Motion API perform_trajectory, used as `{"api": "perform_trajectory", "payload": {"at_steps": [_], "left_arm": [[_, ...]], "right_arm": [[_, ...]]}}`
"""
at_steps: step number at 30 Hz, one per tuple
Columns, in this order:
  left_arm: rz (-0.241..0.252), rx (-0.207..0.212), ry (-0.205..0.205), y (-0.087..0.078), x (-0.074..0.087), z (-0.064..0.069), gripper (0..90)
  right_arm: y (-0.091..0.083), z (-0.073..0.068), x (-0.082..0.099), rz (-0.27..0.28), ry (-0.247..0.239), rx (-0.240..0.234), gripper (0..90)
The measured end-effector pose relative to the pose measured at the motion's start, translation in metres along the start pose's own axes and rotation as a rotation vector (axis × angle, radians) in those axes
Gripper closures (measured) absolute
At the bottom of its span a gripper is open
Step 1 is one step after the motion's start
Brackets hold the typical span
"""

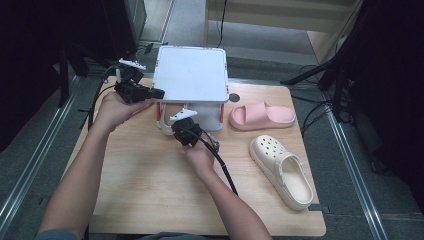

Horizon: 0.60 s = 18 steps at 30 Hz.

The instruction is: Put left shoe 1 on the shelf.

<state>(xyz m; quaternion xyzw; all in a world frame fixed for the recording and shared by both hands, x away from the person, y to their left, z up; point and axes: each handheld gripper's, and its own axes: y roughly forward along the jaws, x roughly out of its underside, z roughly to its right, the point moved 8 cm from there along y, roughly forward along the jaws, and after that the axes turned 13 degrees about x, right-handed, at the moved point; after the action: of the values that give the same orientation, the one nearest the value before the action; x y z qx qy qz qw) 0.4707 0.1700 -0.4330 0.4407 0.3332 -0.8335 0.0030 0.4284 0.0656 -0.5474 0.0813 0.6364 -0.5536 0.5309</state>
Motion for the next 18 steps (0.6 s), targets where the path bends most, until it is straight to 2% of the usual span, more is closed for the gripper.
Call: {"api": "perform_trajectory", "payload": {"at_steps": [3, 6, 10, 11, 14, 18], "left_arm": [[-0.001, -0.002, 0.001, 0.0, 0.0, 0.0, 83.3], [-0.001, -0.003, 0.002, 0.0, 0.0, 0.0, 83.3], [0.0, -0.008, 0.006, 0.0, 0.0, 0.0, 83.2], [0.003, -0.006, 0.005, -0.001, 0.0, 0.0, 83.2], [0.007, -0.012, 0.013, -0.001, 0.0, -0.001, 83.1], [0.001, -0.04, 0.03, -0.002, 0.0, -0.001, 81.0]], "right_arm": [[0.006, 0.002, -0.004, -0.004, 0.021, 0.005, 90.0], [0.012, 0.005, -0.007, 0.002, 0.014, 0.023, 90.0], [0.018, 0.009, -0.009, -0.004, 0.067, 0.001, 90.0], [0.017, 0.009, -0.008, -0.02, 0.086, -0.006, 90.0], [0.012, 0.007, -0.007, -0.013, 0.085, -0.021, 90.0], [-0.008, 0.002, -0.002, -0.016, 0.072, -0.079, 90.0]]}}
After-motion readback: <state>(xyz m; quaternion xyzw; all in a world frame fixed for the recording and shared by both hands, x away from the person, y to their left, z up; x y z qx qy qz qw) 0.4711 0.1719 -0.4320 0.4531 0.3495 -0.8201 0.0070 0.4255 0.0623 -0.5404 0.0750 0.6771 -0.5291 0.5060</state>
